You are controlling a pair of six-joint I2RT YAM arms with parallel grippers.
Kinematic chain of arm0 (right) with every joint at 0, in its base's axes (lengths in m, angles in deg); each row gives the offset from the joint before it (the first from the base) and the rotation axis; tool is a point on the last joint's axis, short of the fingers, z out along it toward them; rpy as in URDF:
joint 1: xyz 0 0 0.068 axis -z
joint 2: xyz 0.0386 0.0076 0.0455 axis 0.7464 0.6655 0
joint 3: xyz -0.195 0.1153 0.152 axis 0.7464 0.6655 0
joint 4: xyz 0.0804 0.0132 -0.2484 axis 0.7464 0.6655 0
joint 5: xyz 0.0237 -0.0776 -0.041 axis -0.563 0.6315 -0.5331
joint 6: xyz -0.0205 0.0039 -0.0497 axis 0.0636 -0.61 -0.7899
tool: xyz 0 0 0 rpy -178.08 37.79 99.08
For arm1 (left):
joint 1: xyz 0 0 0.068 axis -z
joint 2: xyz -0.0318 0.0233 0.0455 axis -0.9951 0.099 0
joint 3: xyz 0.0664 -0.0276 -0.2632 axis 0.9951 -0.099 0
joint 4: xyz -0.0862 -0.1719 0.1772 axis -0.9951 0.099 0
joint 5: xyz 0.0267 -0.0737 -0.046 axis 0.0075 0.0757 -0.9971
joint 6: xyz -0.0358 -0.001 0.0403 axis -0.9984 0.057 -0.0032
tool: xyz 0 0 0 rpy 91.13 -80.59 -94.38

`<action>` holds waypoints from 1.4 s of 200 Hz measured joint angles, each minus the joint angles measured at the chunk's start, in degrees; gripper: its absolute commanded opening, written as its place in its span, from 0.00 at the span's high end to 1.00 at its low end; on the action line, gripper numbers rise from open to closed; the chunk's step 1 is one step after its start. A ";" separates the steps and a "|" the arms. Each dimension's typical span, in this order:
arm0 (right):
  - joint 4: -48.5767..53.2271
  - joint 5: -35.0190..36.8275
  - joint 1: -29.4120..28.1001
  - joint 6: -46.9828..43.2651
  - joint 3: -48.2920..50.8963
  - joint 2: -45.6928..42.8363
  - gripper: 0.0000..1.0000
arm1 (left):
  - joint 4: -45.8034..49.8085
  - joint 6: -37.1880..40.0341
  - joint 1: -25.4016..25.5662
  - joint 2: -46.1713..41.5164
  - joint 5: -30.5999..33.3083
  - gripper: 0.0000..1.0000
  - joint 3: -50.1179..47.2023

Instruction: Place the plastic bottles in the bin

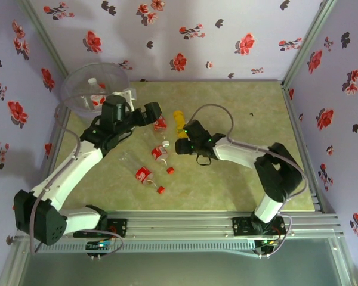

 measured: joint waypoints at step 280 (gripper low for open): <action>-41.53 -16.72 0.44 0.13 21.59 -15.78 0.43 | -13.62 -9.70 7.96 13.90 -1.36 0.66 3.30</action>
